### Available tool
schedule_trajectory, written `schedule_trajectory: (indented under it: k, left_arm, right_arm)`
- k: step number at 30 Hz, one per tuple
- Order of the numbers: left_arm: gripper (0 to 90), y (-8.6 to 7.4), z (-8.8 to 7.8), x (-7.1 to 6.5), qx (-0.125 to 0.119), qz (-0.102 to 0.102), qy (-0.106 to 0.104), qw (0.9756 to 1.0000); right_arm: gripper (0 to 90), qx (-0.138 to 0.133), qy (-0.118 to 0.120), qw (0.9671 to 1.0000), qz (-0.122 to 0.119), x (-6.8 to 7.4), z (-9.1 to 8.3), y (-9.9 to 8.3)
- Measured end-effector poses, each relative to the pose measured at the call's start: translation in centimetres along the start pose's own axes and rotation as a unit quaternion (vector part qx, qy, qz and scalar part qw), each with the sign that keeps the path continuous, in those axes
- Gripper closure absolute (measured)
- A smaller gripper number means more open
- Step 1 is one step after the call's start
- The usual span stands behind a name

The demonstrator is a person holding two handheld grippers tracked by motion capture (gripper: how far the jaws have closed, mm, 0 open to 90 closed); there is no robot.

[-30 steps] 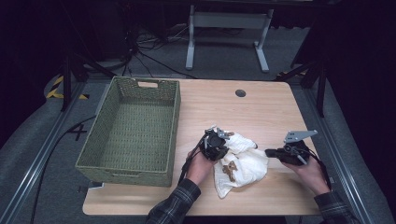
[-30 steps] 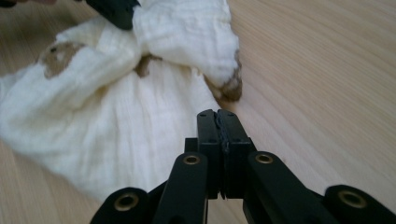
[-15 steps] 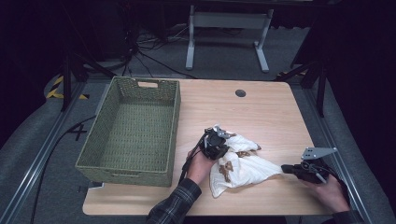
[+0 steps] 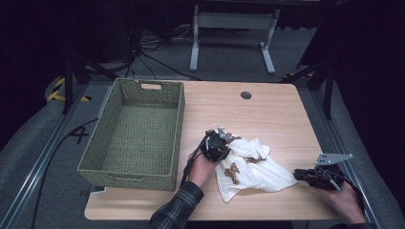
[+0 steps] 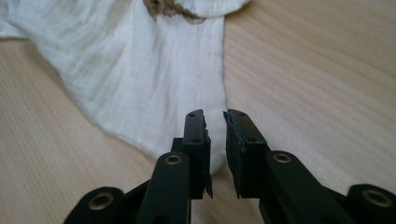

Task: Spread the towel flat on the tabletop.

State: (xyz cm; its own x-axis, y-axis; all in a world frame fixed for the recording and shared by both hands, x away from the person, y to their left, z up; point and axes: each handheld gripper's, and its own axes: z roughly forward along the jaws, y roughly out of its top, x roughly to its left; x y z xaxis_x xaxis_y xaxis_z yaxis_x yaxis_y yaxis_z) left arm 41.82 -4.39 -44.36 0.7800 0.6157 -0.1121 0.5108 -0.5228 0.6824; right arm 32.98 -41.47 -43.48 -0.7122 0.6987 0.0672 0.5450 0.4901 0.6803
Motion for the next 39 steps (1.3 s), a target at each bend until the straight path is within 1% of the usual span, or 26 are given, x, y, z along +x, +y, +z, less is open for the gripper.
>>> schedule_trajectory:
  k: [1,3,4,5,7,8,9,10,12,13,15,18,19,22,23,25,27,28,29,31,33,34,36,37,38,39]
  left_arm:
    - [79.3,0.1,-0.2,0.1,0.002,0.007,-0.001,1.0000]
    - [74.8,0.1,-0.4,-0.1,-0.008,0.005,0.002,1.0000]
    - [72.5,0.1,-0.6,-0.2,-0.010,0.008,0.002,0.9999]
    - [70.7,0.1,-0.7,-0.3,-0.009,0.006,0.001,0.9999]
    - [68.2,0.0,-1.3,-0.6,-0.016,0.011,0.000,0.9998]
    - [67.6,0.0,-1.5,-0.8,-0.020,0.015,-0.001,0.9997]
    - [67.2,-0.1,-1.8,-1.1,-0.021,0.011,-0.004,0.9997]
    - [67.1,-0.2,-2.1,-1.2,-0.025,0.017,-0.006,0.9995]
    - [67.1,-0.6,-2.7,-1.7,-0.029,0.020,-0.010,0.9993]
    - [67.2,-0.8,-2.8,-1.9,-0.029,0.015,-0.011,0.9994]
    - [67.8,-1.5,-3.3,-2.4,-0.028,0.015,-0.018,0.9993]
    - [68.3,-2.5,-3.9,-3.0,-0.026,0.019,-0.027,0.9991]
    - [68.6,-2.8,-4.0,-3.2,-0.024,0.013,-0.029,0.9992]
    - [68.9,-4.0,-4.3,-3.8,-0.022,0.020,-0.042,0.9987]
    - [69.5,-4.2,-4.4,-4.0,-0.019,0.025,-0.044,0.9986]
    - [70.0,-4.6,-4.6,-4.7,-0.013,0.024,-0.051,0.9983]
    - [72.2,-5.1,-4.7,-5.3,-0.009,0.027,-0.061,0.9977]
    - [73.2,-5.4,-4.7,-5.5,-0.005,0.031,-0.064,0.9975]
    - [75.0,-5.6,-4.7,-5.8,-0.009,0.034,-0.066,0.9972]
    - [76.4,-6.1,-4.9,-6.3,0.000,0.037,-0.066,0.9971]
    - [78.7,-6.3,-5.2,-6.4,0.001,0.039,-0.070,0.9968]
    - [79.7,-6.5,-5.3,-6.4,-0.002,0.037,-0.071,0.9968]
    - [81.7,-6.8,-5.5,-6.6,0.003,0.030,-0.083,0.9961]
    - [82.5,-6.9,-5.5,-6.6,0.008,0.036,-0.084,0.9958]
    - [82.8,-7.2,-5.4,-6.9,0.011,0.029,-0.089,0.9955]
    - [83.4,-7.3,-5.2,-6.9,0.010,0.032,-0.092,0.9952]
  right_arm:
    - [76.2,-0.002,0.003,1.0000,0.000,-0.1,0.2,0.4]
    - [75.2,-0.005,0.005,1.0000,-0.005,-0.4,0.8,1.2]
    - [75.2,-0.005,0.010,0.9999,-0.007,-0.5,1.1,1.6]
    - [74.8,-0.006,0.010,0.9999,-0.009,-0.6,1.5,2.0]
    - [74.7,-0.010,0.012,0.9998,-0.015,-0.7,2.0,2.8]
    - [74.7,-0.012,0.012,0.9997,-0.017,-0.8,2.3,3.2]
    - [74.5,-0.014,0.012,0.9996,-0.019,-0.9,2.6,3.6]
    - [73.9,-0.015,0.015,0.9996,-0.018,-1.0,2.9,4.0]
    - [73.9,-0.015,0.014,0.9996,-0.021,-1.3,3.5,4.9]
    - [73.6,-0.016,0.013,0.9995,-0.023,-1.4,3.8,5.3]
    - [73.6,-0.014,0.018,0.9994,-0.025,-1.5,4.4,5.8]
    - [73.5,-0.009,0.022,0.9992,-0.033,-1.3,5.2,6.4]
    - [73.5,-0.006,0.027,0.9990,-0.035,-1.2,5.4,6.4]
    - [73.5,0.005,0.035,0.9985,-0.042,-0.7,5.7,6.3]
    - [74.7,0.010,0.035,0.9983,-0.046,-0.5,5.8,6.1]
    - [77.4,0.021,0.040,0.9979,-0.048,-0.2,5.9,5.7]
    - [81.8,0.027,0.038,0.9973,-0.056,0.0,5.8,5.3]
    - [84.8,0.029,0.038,0.9972,-0.057,0.1,5.6,5.0]
    - [87.0,0.030,0.038,0.9972,-0.057,0.1,5.4,4.7]
    - [88.9,0.028,0.036,0.9975,-0.054,0.1,4.7,4.1]
    - [89.4,0.026,0.037,0.9977,-0.050,0.1,4.2,3.7]
    - [89.5,0.025,0.034,0.9979,-0.050,0.2,4.0,3.5]
    - [89.5,0.023,0.034,0.9980,-0.048,0.4,3.5,3.0]
    - [89.6,0.023,0.033,0.9980,-0.048,0.4,3.3,2.7]
    - [89.6,0.023,0.033,0.9981,-0.048,0.5,3.1,2.5]
    - [89.6,0.024,0.033,0.9981,-0.046,0.5,2.9,2.3]
